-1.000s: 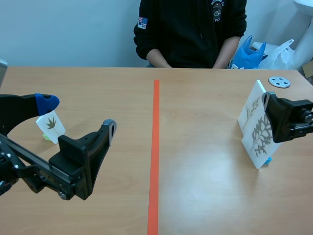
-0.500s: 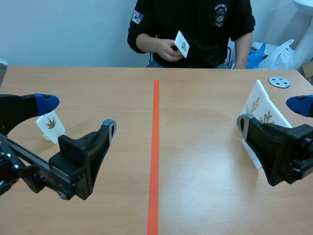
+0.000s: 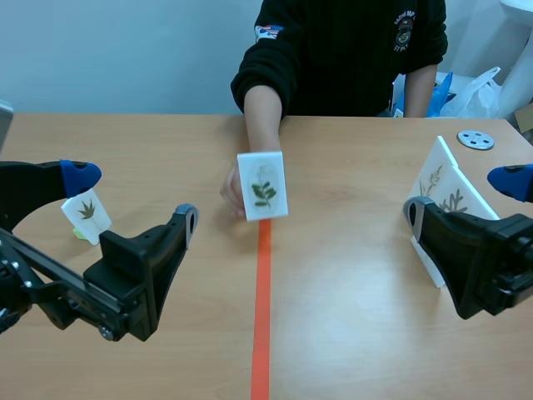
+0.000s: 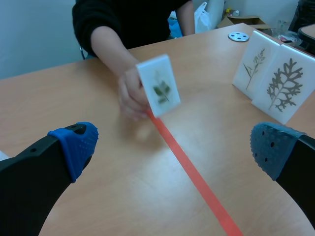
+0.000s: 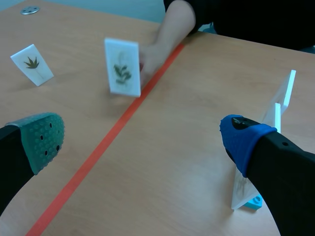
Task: Sort the leaf by its shape. The table is split by an orange tape line. A compound leaf with several leaflets goes to the left side, a simple leaf with one blade goes to the right side. Return to the home posture when a red brick is placed on the table.
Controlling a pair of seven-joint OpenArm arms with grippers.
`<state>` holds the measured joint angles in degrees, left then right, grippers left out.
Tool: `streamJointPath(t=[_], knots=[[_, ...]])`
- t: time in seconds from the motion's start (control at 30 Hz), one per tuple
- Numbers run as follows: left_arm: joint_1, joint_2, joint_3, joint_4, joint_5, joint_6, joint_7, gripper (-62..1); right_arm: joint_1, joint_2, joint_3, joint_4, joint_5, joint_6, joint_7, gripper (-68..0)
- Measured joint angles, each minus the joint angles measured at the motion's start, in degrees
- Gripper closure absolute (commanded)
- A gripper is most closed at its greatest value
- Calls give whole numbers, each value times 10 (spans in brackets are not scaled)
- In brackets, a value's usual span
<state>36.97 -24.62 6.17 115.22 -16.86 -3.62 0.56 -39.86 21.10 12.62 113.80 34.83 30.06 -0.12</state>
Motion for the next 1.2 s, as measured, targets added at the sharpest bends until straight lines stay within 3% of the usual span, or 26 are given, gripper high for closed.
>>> streamJointPath(t=[0.6, 1.2], knots=[[0, 0, 0, 0, 0, -24, 0, -623, 0, 0, 0, 0, 0, 0, 0, -679], [0, 0, 0, 0, 0, -22, 0, -623, 0, 0, 0, 0, 0, 0, 0, -679]])
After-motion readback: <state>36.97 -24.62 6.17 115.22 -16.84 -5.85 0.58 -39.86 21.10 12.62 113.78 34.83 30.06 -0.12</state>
